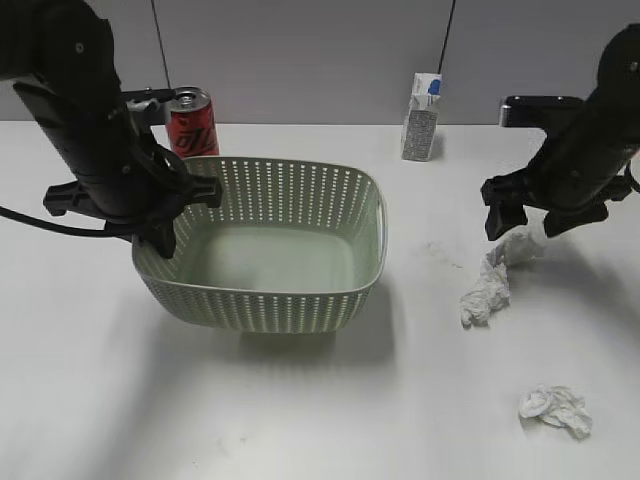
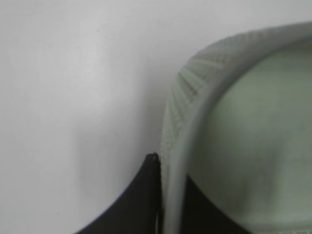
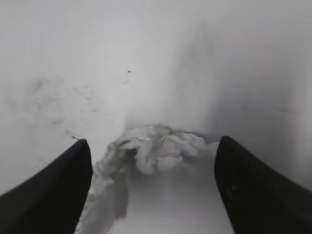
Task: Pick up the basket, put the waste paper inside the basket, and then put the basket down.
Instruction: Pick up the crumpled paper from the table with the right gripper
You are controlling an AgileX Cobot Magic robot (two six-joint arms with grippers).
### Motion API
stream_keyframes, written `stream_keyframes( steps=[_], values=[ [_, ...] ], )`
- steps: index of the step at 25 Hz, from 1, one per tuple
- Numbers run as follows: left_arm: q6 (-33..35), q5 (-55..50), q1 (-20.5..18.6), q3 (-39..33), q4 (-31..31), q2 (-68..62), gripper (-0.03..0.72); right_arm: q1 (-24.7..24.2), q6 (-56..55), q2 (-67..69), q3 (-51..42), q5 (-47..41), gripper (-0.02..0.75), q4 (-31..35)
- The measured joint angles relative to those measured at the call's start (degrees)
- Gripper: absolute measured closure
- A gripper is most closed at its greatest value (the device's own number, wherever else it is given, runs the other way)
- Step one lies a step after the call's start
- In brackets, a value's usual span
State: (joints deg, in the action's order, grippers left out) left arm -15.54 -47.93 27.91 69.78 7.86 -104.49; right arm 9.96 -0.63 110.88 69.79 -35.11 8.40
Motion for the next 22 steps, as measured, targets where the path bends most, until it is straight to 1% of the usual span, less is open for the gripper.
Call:
stream_keyframes(
  steps=[3,9,13,15,17,19,22],
  values=[
    [0.0,0.0,0.0,0.0,-0.6,0.0,0.688,0.0,-2.3,2.6,0.6,-0.7,0.144,-2.5],
    [0.0,0.0,0.0,0.0,-1.8,0.0,0.688,0.0,-3.1,4.5,0.7,-0.8,0.148,-2.6],
    [0.0,0.0,0.0,0.0,-1.8,0.0,0.688,0.0,-3.2,6.2,0.7,0.2,0.199,-2.0],
    [0.0,0.0,0.0,0.0,-1.8,0.0,0.688,0.0,-3.2,7.0,0.7,1.2,0.243,-1.8],
    [0.0,0.0,0.0,0.0,-1.8,0.0,0.688,0.0,-3.2,7.2,0.8,2.3,0.309,-1.6],
    [0.0,0.0,0.0,0.0,-1.8,0.0,0.688,0.0,-3.2,7.2,0.8,3.3,0.399,-1.6],
    [0.0,0.0,0.0,0.0,-1.8,0.0,0.688,0.0,-3.3,7.2,0.9,3.9,0.591,-1.6]
  ],
)
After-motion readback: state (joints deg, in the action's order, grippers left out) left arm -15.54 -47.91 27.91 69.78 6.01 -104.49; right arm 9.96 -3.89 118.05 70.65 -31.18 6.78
